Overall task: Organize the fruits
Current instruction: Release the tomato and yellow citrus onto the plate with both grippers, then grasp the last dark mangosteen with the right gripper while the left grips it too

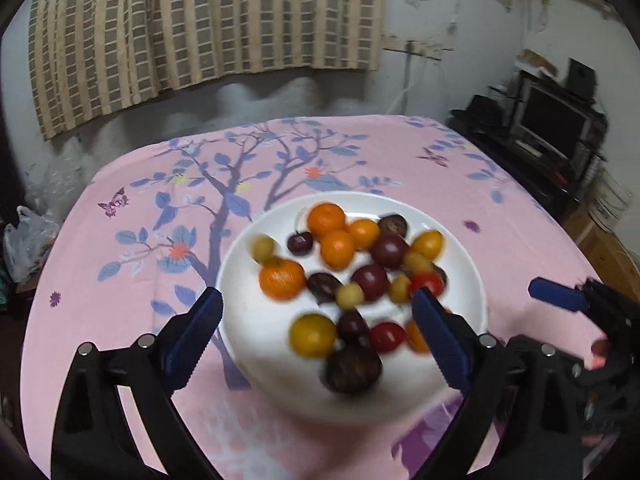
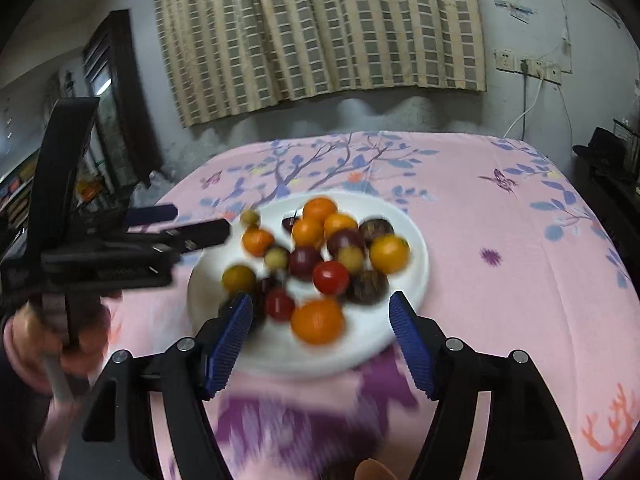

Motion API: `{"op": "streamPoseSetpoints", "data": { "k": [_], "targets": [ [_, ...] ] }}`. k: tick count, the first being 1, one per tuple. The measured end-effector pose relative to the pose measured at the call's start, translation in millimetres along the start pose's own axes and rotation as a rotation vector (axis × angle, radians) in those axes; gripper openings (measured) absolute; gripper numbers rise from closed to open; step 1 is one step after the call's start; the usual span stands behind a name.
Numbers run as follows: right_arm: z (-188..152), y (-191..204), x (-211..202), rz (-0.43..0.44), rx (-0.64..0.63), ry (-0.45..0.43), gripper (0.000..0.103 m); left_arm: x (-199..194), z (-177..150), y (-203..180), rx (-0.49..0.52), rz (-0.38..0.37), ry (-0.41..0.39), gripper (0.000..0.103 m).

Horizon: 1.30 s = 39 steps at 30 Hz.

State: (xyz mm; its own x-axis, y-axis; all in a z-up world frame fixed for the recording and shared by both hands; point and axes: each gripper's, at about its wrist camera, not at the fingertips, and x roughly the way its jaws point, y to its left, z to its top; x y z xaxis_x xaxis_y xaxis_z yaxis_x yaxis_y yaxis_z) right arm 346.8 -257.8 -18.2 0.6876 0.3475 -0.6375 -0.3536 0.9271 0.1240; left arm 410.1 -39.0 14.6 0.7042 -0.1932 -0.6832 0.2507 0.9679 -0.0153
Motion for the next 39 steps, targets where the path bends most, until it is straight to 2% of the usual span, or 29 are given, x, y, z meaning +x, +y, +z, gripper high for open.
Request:
{"op": "streamPoseSetpoints", "data": {
  "k": [4, 8, 11, 13, 15, 16, 18, 20, 23, 27, 32, 39],
  "targets": [
    [-36.9, 0.0, -22.5, 0.008, -0.079, 0.063, 0.072, -20.0, -46.1, -17.3, 0.026, -0.143, 0.045, 0.094],
    [-65.6, 1.0, -29.8, 0.046, -0.162, 0.102, 0.072, -25.2, -86.4, -41.4, 0.000, -0.284, 0.119, 0.094],
    [-74.0, 3.5, -29.7, 0.064, -0.215, 0.127, 0.072, -28.0, -101.5, -59.1, 0.007, -0.340, 0.142, 0.094],
    [-76.4, 2.7, -27.6, 0.085, -0.224, 0.142, 0.072, -30.1, -107.5, -68.1, 0.028, -0.335, 0.123, 0.094],
    [-78.9, 4.2, -24.2, 0.103, -0.240, 0.159, 0.072, -29.2, -109.6, -76.6, 0.061, -0.327, 0.114, 0.090],
    [-80.6, 5.4, -21.3, 0.109, -0.251, 0.172, 0.072, -27.6, -108.2, -80.4, 0.076, -0.344, 0.119, 0.088],
    [-84.1, 7.2, -17.8, 0.100, -0.271, 0.184, 0.069, -21.0, -101.9, -85.4, 0.096, -0.375, 0.129, 0.077],
    [-84.7, 8.4, -13.2, 0.085, -0.291, 0.192, 0.067, -11.0, -93.9, -93.9, 0.131, -0.418, 0.152, 0.075],
    [-83.4, 8.2, -7.7, 0.086, -0.314, 0.195, 0.063, 4.4, -85.6, -106.2, 0.195, -0.466, 0.193, 0.064],
    [-83.0, 6.4, 2.9, 0.102, -0.328, 0.220, 0.055, 19.7, -81.3, -123.7, 0.276, -0.490, 0.213, 0.061],
    [-82.5, 5.0, 10.6, 0.089, -0.329, 0.227, 0.055, 25.8, -86.6, -142.0, 0.365, -0.503, 0.231, 0.058],
    [-81.2, 5.1, 12.9, 0.084, -0.328, 0.224, 0.052, 38.4, -86.0, -139.7, 0.320, -0.582, 0.262, 0.052]
  ]
}}
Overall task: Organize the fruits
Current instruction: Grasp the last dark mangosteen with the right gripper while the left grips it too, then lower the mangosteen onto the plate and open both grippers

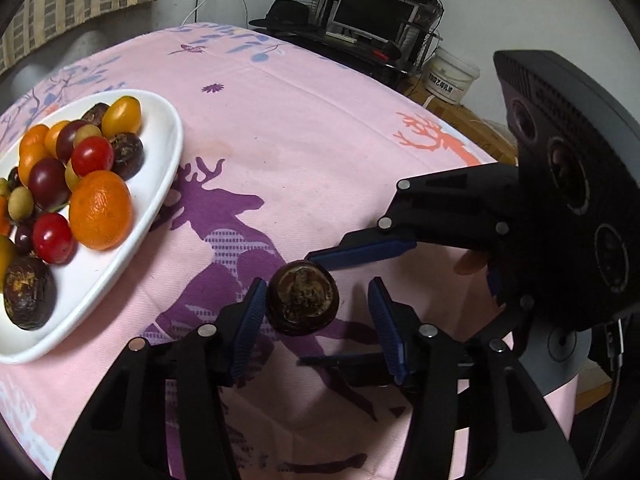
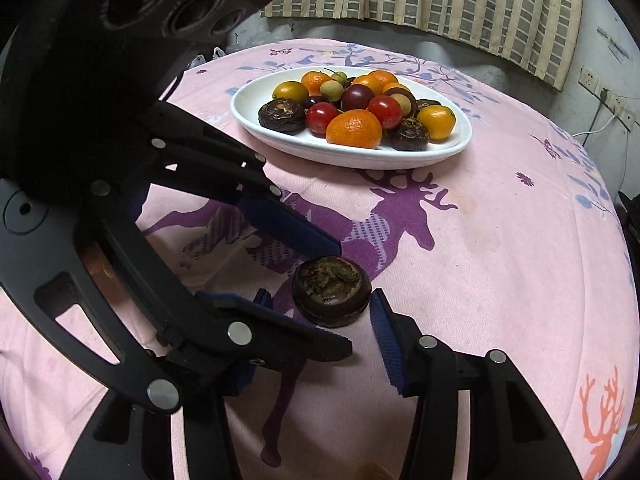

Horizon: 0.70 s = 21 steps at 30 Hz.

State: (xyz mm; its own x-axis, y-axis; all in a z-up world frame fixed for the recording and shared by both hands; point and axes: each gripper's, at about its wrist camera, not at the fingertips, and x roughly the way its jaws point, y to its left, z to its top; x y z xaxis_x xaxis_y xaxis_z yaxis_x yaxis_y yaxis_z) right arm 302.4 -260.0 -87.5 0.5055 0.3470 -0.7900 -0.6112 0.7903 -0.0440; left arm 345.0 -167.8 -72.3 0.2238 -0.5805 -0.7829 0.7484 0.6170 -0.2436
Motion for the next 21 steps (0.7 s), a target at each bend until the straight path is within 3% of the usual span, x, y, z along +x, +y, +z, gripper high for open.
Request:
{"op": "streamPoseSetpoints", "data": {
  "k": [2, 5, 7, 11, 21],
  "targets": [
    [0.0, 0.5, -0.1, -0.002, -0.004, -0.001, 0.052, 1.8, -1.2, 3.0, -0.014, -0.021, 0.004, 0.051],
    [-1.1, 0.6, -2.8, -0.010, -0.011, -0.007, 0.052, 3.5, -1.0, 9.9, -0.041, -0.023, 0.009, 0.037],
    [-0.3, 0.9, -2.9, -0.015, -0.014, -0.010, 0.052, 4.0, -0.1, 13.3, -0.067, -0.038, 0.012, 0.037],
    [1.8, 1.6, 0.0, -0.018, -0.007, -0.003, 0.052, 5.7, 0.6, 2.2, -0.037, 0.020, 0.010, 0.037],
    [7.2, 14.9, -11.7, -0.094, -0.013, -0.037, 0.042, -4.0, -1.9, 9.7, -0.156, -0.014, -0.006, 0.037]
  ]
}}
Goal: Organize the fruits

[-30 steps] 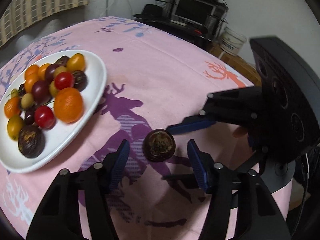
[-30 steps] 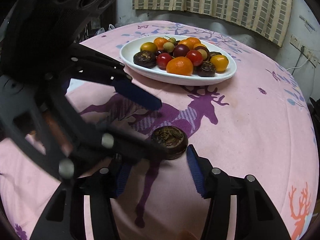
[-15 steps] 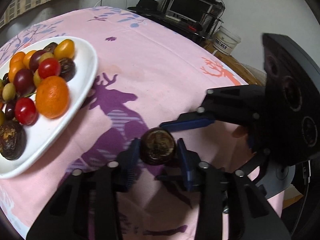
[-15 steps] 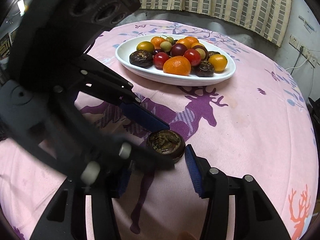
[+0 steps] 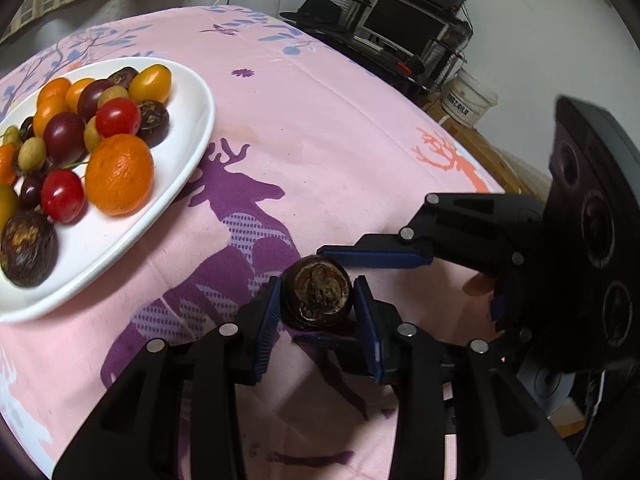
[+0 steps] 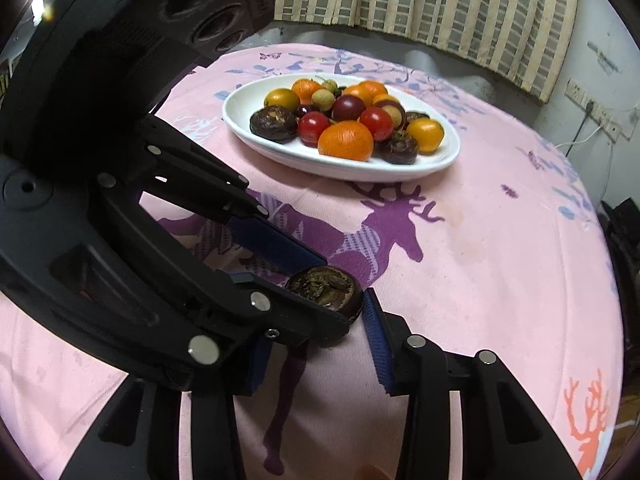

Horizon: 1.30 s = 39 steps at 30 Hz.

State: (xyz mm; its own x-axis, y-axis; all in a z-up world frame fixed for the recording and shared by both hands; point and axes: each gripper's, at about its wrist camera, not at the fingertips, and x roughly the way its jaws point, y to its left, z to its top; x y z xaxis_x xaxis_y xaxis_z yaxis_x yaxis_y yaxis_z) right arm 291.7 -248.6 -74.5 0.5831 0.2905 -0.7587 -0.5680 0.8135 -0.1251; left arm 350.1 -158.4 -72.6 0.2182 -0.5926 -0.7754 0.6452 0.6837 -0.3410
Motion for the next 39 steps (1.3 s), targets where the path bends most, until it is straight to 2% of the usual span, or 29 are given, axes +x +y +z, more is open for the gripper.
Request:
{"op": "streamPoseSetpoints", "data": {
  "k": [6, 11, 18, 21, 23, 24, 25, 26, 27, 28, 30, 32, 36, 39],
  "targets": [
    [20.1, 16.5, -34.1, -0.016, -0.011, -0.100, 0.042, -49.1, -3.6, -13.1, 0.023, 0.031, -0.082, 0.036],
    [63.2, 25.6, -43.2, -0.034, -0.057, -0.168, 0.041, -95.7, 12.9, -2.4, 0.035, 0.078, -0.157, 0.036],
    [125.3, 11.0, -6.3, -0.033, -0.055, -0.205, 0.040, -118.0, 58.3, 46.1, 0.029, 0.148, -0.190, 0.036],
    [143.9, -1.6, 20.0, -0.026, -0.034, -0.213, 0.041, -112.8, 75.6, 75.7, -0.017, 0.151, -0.203, 0.036],
    [151.1, -7.1, 37.9, -0.007, -0.021, -0.205, 0.048, -103.2, 82.6, 97.7, -0.094, 0.160, -0.204, 0.036],
    [152.0, -5.9, 43.3, -0.014, -0.019, -0.199, 0.072, -98.5, 84.5, 106.4, -0.129, 0.187, -0.207, 0.040],
    [151.1, -3.2, 42.8, -0.031, -0.017, -0.200, 0.086, -96.3, 84.0, 113.8, -0.164, 0.235, -0.214, 0.048],
    [147.3, -0.2, 38.7, -0.042, -0.012, -0.206, 0.099, -97.2, 80.8, 118.0, -0.190, 0.288, -0.220, 0.072],
    [143.3, 3.2, 31.5, -0.045, -0.008, -0.211, 0.099, -100.8, 78.0, 119.4, -0.217, 0.354, -0.230, 0.094],
    [139.9, 5.9, 26.1, -0.045, -0.007, -0.210, 0.099, -109.7, 70.8, 118.6, -0.241, 0.430, -0.264, 0.096],
    [128.8, 13.1, 9.6, -0.085, 0.006, -0.185, 0.099, -130.8, 54.0, 111.2, -0.251, 0.507, -0.317, 0.098],
    [114.3, 22.2, -8.6, -0.124, 0.030, -0.158, 0.099, -147.4, 36.4, 103.9, -0.285, 0.572, -0.326, 0.098],
    [80.3, 39.8, -44.1, -0.155, 0.095, -0.143, 0.099, -171.1, -3.5, 87.2, -0.313, 0.648, -0.288, 0.098],
    [53.5, 50.9, -66.6, -0.183, 0.134, -0.146, 0.099, -187.5, -42.0, 70.6, -0.347, 0.691, -0.293, 0.098]
  ]
}}
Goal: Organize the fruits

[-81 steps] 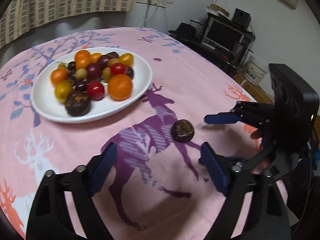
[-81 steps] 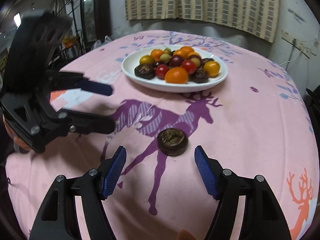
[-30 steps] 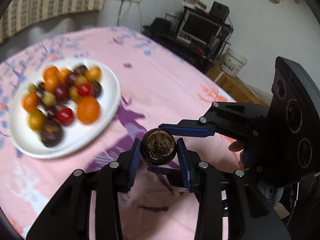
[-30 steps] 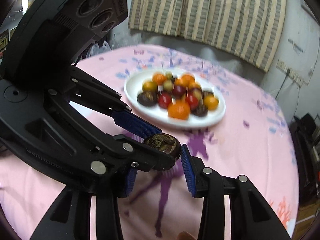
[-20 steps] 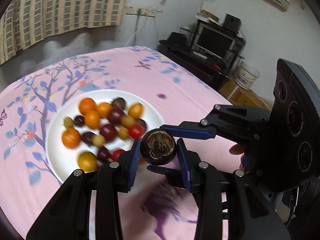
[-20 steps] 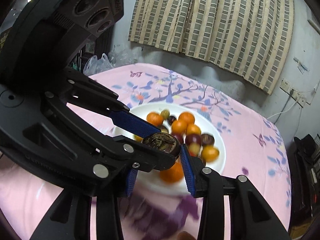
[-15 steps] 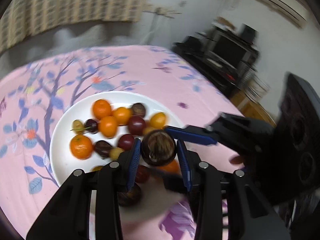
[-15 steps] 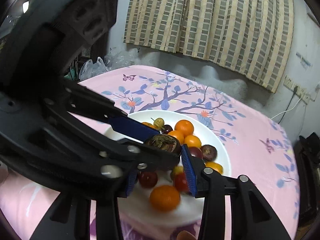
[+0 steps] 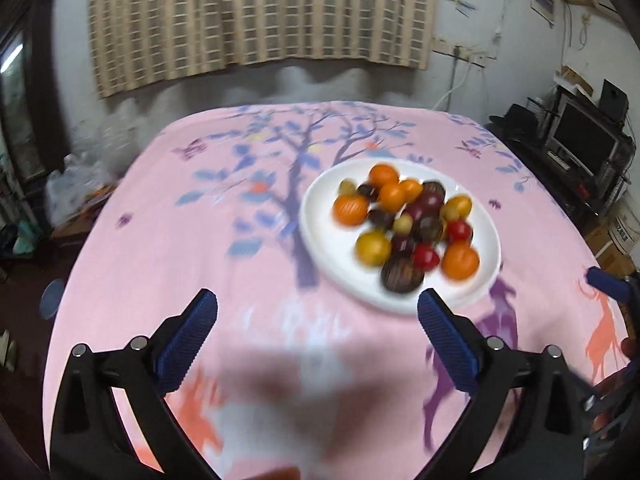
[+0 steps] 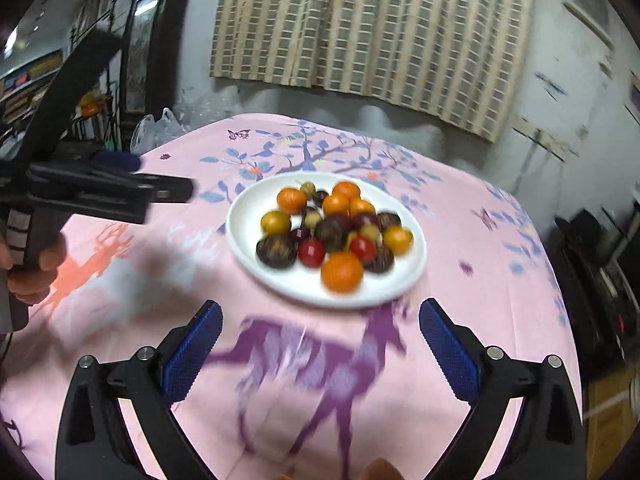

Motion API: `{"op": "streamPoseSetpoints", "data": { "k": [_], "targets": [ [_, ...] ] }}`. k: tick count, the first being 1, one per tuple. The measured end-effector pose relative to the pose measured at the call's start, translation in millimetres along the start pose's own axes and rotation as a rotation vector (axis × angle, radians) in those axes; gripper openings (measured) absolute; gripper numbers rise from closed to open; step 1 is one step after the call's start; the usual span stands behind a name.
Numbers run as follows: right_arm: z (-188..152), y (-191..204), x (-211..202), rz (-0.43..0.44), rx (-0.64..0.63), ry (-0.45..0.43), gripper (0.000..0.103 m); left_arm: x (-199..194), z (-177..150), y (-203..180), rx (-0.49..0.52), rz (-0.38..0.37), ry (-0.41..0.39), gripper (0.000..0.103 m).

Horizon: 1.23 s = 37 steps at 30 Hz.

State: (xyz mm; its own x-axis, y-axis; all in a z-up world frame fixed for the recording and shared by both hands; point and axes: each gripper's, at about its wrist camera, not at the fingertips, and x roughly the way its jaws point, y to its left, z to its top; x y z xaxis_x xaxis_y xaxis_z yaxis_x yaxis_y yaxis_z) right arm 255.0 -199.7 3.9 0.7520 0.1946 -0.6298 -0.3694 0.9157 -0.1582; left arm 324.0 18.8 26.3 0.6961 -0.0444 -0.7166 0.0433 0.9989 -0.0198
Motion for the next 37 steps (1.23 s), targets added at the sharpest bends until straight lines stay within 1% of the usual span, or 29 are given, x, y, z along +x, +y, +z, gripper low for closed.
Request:
{"op": "streamPoseSetpoints", "data": {
  "k": [3, 7, 12, 14, 19, 25, 29, 37],
  "targets": [
    [-27.1, 7.1, -26.4, -0.022, 0.031, -0.007, 0.099, -26.8, -34.9, 7.0, -0.024, 0.032, -0.003, 0.098],
    [-54.1, 8.2, -49.2, -0.004, 0.098, -0.004, 0.099, -51.7, -69.1, 10.6, -0.027, 0.040, 0.003, 0.098],
    [-74.6, 14.1, -70.8, -0.020, 0.112, -0.009, 0.099, -74.0, -100.4, 6.4, -0.009, 0.064, -0.017, 0.098],
    [-80.3, 16.9, -78.6, -0.026, 0.118, -0.011, 0.099, -81.3, -108.5, 3.8, -0.003, 0.053, -0.021, 0.098],
    [-85.1, 22.3, -89.8, -0.032, 0.118, -0.020, 0.099, -97.1, -119.7, -1.1, 0.001, 0.032, -0.040, 0.098],
    [-86.7, 26.8, -98.6, -0.031, 0.118, -0.032, 0.099, -111.0, -124.5, -4.2, 0.007, 0.009, -0.065, 0.098],
    [-87.8, 26.8, -100.4, -0.034, 0.126, -0.027, 0.099, -117.4, -126.4, -4.9, 0.008, 0.009, -0.086, 0.098],
    [-88.7, 26.1, -102.2, -0.034, 0.128, -0.028, 0.099, -122.3, -127.8, -3.0, -0.004, 0.028, -0.094, 0.098]
  ]
}}
